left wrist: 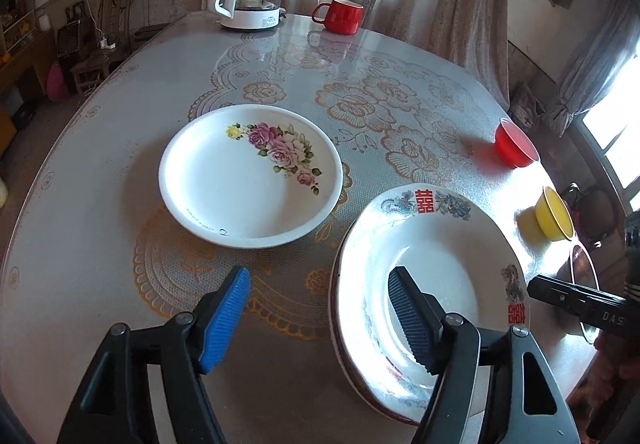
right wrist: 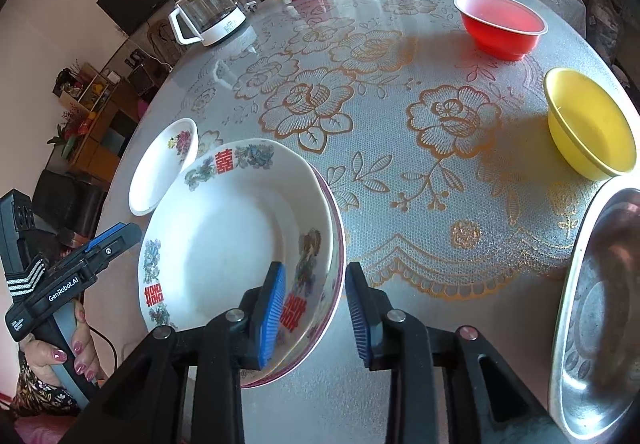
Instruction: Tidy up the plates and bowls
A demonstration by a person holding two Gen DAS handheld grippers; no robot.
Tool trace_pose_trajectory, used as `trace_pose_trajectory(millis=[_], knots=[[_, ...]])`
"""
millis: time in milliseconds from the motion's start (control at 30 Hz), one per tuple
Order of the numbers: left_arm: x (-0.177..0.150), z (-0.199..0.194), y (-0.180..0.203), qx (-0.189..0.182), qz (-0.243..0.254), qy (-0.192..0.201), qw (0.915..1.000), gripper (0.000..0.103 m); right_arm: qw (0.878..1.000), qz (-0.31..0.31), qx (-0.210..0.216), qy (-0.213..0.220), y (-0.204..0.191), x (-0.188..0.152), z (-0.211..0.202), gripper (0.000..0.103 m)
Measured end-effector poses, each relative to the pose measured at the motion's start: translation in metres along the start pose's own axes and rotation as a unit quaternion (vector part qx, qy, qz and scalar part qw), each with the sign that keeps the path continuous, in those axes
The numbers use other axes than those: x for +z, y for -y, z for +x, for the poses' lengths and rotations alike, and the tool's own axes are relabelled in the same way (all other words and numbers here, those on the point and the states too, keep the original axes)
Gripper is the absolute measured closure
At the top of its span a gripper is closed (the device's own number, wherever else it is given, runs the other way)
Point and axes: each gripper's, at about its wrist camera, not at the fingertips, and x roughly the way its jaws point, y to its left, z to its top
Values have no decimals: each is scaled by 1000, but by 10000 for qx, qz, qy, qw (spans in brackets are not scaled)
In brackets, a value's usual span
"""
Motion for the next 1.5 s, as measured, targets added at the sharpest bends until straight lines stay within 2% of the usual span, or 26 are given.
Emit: trace_pose_trajectory(millis=[233, 433, 533, 700, 967, 1133, 1300, 1500], knots=[[7, -10, -31, 325, -565, 132, 9978, 14, 9995, -200, -112, 223, -8, 12, -12, 65], [11, -13, -62, 724, -1120, 85, 9910, 12, 9988, -352, -156, 310, -22, 30, -10, 63], [14, -11, -71, 1086, -1147, 1, 9874, 10, 9982, -507, -182, 274, -33, 36, -3, 63], [20, -7, -78, 1295, -1116, -77, 9852, 10, 9960, -868, -141, 161, -59, 48, 11, 62], [32, 3, -84, 1390, -1085, -144, 9842, 10, 9908, -1349, -91, -60, -98, 65, 34, 62], [37, 12, -91, 1285, -1127, -212, 9850, 10, 9889, -1471, -101, -168, -116, 76, 47, 62], [40, 17, -98, 1020, -1229, -187, 9870, 10, 9875, -1550, -57, -299, -130, 89, 62, 62], [47, 29, -102, 932, -1220, -294, 9877, 10, 9869, -1543, 33, -459, -144, 107, 85, 62]])
